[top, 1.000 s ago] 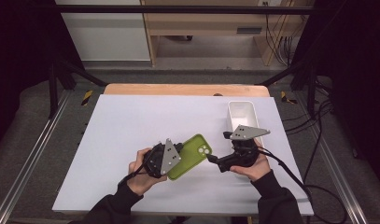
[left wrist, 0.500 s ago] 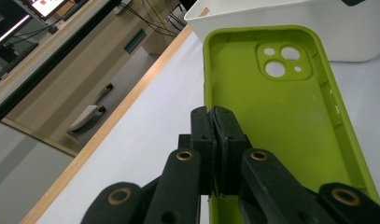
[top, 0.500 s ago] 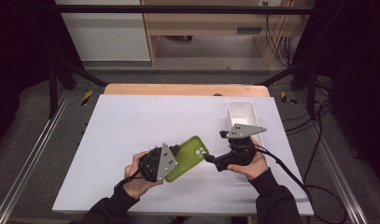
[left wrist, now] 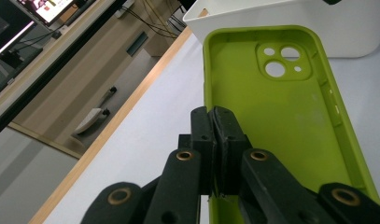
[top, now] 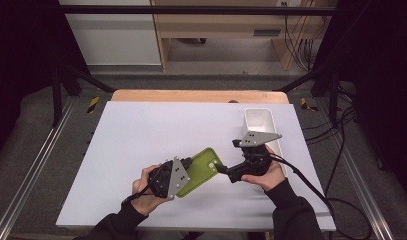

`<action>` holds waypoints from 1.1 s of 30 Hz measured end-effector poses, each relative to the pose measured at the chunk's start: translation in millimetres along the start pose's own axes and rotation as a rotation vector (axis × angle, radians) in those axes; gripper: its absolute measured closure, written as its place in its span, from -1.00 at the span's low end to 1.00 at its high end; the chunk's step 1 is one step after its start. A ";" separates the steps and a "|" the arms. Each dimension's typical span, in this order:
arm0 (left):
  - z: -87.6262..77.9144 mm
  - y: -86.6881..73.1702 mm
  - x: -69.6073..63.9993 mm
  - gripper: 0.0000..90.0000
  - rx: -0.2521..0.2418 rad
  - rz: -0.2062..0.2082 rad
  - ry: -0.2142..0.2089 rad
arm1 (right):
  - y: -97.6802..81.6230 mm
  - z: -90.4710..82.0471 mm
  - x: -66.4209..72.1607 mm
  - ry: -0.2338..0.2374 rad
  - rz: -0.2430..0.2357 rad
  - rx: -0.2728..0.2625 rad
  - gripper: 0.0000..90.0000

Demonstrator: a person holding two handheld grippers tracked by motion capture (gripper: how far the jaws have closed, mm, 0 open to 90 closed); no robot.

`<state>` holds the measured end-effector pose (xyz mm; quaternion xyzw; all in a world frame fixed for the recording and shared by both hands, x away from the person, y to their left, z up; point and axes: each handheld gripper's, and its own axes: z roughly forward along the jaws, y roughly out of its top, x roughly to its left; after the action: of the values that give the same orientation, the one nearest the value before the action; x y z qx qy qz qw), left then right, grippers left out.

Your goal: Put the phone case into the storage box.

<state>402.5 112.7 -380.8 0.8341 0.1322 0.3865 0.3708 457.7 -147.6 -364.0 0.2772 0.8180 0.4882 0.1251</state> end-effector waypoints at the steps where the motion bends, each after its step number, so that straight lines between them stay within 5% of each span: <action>1: -0.5 0.3 -0.5 0.95 -0.003 0.001 0.001 | 0.2 0.2 -0.2 -0.001 0.001 0.003 -0.97; 33: -6.0 6.9 -8.9 0.95 -0.024 0.039 0.001 | 10.4 13.4 -1.6 0.063 0.036 0.049 -0.81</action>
<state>391.6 106.4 -378.1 0.8318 0.1111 0.3955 0.3732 468.8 -134.9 -361.7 0.2793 0.8282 0.4787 0.0834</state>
